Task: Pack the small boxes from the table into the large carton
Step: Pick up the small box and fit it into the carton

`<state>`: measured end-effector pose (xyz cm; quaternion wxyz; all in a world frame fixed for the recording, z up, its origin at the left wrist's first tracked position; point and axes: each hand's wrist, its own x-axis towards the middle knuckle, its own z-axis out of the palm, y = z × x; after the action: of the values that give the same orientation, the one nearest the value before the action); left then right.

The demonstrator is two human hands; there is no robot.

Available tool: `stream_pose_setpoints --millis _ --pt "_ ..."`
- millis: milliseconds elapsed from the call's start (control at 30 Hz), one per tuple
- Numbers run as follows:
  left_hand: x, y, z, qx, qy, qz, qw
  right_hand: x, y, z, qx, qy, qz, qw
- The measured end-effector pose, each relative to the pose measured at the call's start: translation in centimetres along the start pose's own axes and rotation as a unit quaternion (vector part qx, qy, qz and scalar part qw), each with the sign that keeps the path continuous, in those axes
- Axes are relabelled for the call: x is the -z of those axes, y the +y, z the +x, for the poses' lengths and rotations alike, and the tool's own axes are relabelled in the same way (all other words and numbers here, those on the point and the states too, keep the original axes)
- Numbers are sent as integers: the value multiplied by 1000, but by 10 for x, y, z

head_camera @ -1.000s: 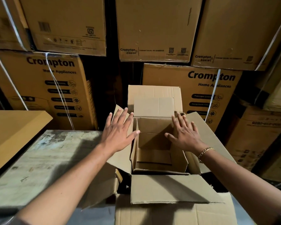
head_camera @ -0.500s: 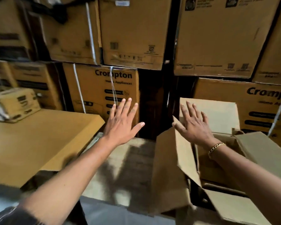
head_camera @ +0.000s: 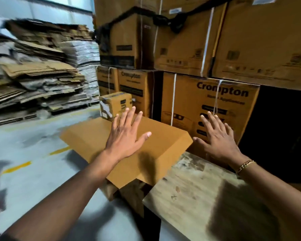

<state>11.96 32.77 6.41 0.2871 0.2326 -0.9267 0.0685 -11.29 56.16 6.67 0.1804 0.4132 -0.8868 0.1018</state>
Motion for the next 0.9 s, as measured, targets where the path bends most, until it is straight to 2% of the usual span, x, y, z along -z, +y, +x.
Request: stream_pose_setpoints --millis 367,700,900 --pt "-42 -220 43 141 -11 77 987 -116 -181 205 152 -57 64 985" --pt "-90 -402 97 211 -21 105 972 -204 -341 358 181 -116 150 965" --pt "-151 -520 152 187 -48 96 976 -262 -419 435 168 -130 169 963"
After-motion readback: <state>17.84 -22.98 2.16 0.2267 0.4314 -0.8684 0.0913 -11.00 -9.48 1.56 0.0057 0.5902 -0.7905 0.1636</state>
